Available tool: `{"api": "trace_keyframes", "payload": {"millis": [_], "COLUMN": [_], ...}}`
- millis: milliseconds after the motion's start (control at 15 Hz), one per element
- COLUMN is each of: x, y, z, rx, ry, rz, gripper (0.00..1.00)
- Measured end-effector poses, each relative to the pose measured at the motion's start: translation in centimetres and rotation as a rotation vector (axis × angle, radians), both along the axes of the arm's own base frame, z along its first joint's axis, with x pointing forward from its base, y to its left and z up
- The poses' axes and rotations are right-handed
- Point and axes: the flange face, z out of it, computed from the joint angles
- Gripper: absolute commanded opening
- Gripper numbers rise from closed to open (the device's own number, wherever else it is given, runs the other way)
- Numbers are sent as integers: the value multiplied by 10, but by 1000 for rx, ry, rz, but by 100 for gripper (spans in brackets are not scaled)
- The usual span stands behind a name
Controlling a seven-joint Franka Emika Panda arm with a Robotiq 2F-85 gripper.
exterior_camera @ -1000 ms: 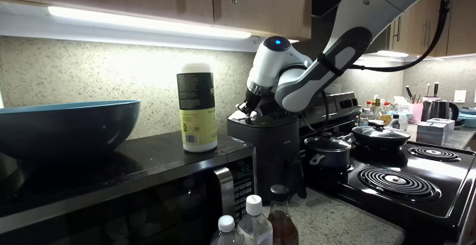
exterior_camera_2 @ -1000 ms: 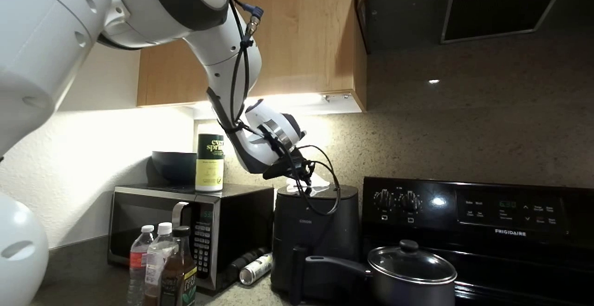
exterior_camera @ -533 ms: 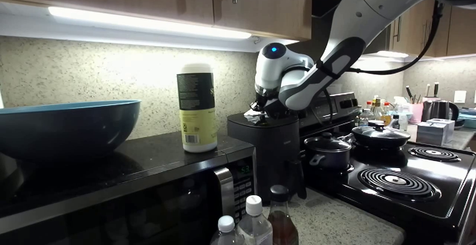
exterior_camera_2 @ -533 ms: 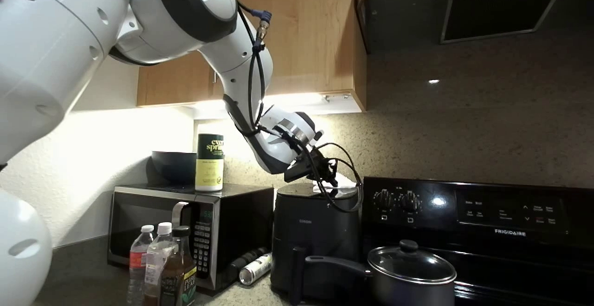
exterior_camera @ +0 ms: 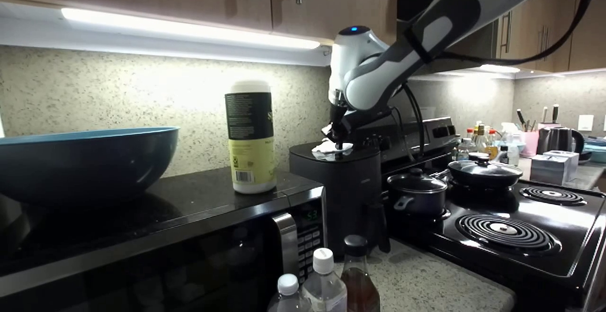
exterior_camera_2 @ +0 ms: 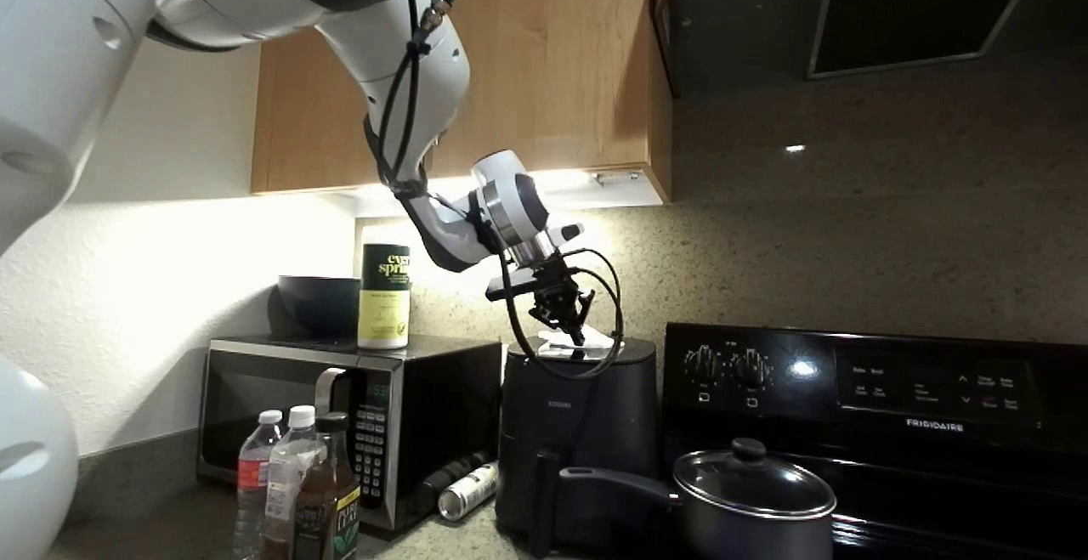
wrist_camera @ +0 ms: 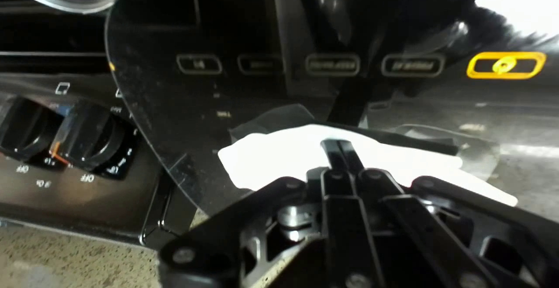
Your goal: Pick up the white paper, wipe on top of the air fryer and put the paper back on the countertop.
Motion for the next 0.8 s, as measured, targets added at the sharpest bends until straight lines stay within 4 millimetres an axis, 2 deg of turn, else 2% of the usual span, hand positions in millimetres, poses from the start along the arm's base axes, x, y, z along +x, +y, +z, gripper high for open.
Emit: {"api": "trace_keyframes", "payload": {"millis": [333,600,800], "x": [-44,-68,-86], "y": [-17,-40,-45], "z": [18,27,28], "rx": [54,55,132], "ry": [177,247,316], "rz": [-77,-146,-169], "gripper": [1,1,1]}}
